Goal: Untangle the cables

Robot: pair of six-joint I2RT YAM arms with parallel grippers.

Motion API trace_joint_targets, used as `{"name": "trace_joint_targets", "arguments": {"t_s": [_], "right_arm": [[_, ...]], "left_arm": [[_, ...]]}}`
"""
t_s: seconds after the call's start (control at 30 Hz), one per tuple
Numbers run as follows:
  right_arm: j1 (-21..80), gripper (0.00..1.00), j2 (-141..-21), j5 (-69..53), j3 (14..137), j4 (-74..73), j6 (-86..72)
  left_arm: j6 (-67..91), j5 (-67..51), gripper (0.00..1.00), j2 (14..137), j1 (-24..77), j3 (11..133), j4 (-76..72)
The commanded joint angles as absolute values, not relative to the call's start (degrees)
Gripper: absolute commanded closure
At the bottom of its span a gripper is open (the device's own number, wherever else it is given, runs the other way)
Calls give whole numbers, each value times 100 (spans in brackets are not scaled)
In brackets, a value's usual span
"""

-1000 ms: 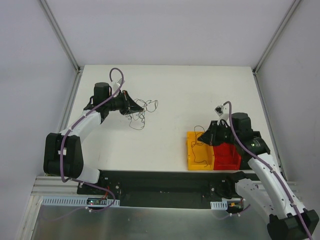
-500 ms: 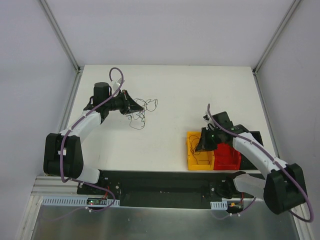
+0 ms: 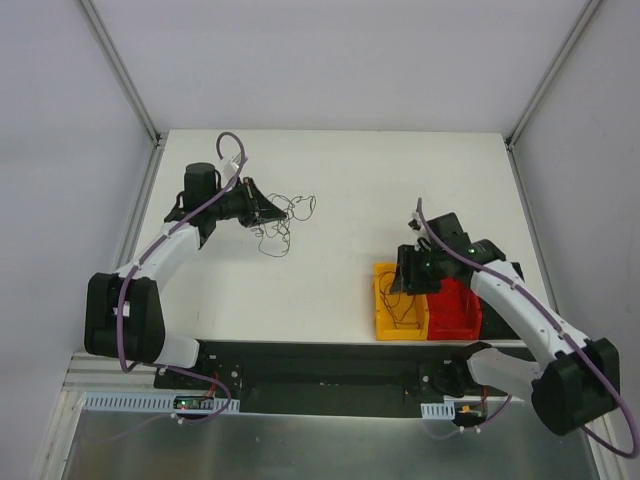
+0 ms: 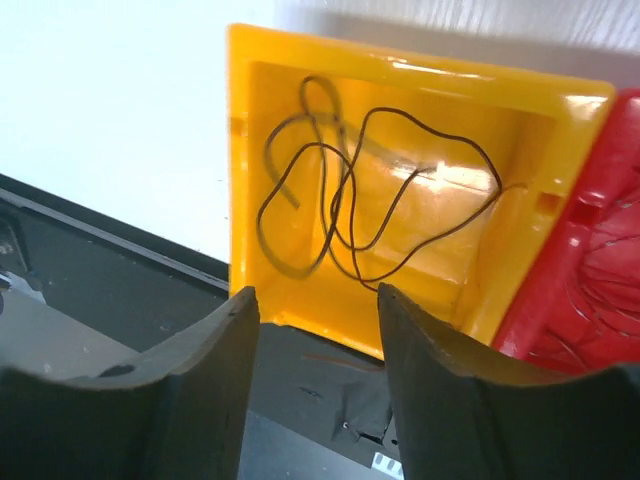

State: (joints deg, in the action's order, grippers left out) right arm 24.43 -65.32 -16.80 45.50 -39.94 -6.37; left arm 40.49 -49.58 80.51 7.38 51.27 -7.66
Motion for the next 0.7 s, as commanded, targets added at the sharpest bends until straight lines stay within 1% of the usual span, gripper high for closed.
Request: {"name": "trace_joint_targets", "arguments": {"t_s": [0.0,0.03,0.13,0.23,0.3,0.4,0.47,0.5,0.57,0.67], "right_arm": [[2461,41,-5741,-1345,5237,-4728,-361],[2461,37,-5652,-1319,5369,-4755,-317],[2461,30,-5546,-1336,5817,-4668,-132],[2461,25,-5598,-1414,6081,-4046,-298],[2461,23,-5651,-1756,5951,-3038,-884],[2505,21,-5984,-2372,5311,-710,-2018],[2662,21,-6449,-2469,5203,530,-2634],[2794,23,-6738,-2452,5316,858,-2750],[3118,26,-7196,-2199,5588,1185,-2786],[3532,35,-7698,-1487,5940,1134,-2821]], "left_arm": [[3868,-5256,100,7866,694,5694,-616],[3858,-5256,100,7910,720,5774,-598],[3649,-5300,100,8015,800,5862,-606],[3533,-5510,100,7972,844,5775,-659],[3385,-5485,100,7788,887,5652,-712],[3174,-5441,100,7498,975,5467,-808],[3094,-5423,100,7357,1054,5432,-835],[3033,-5397,100,7313,1107,5406,-835],[2910,-5292,100,7216,1247,5309,-826],[2778,-5203,100,7119,1415,5212,-800]]}}
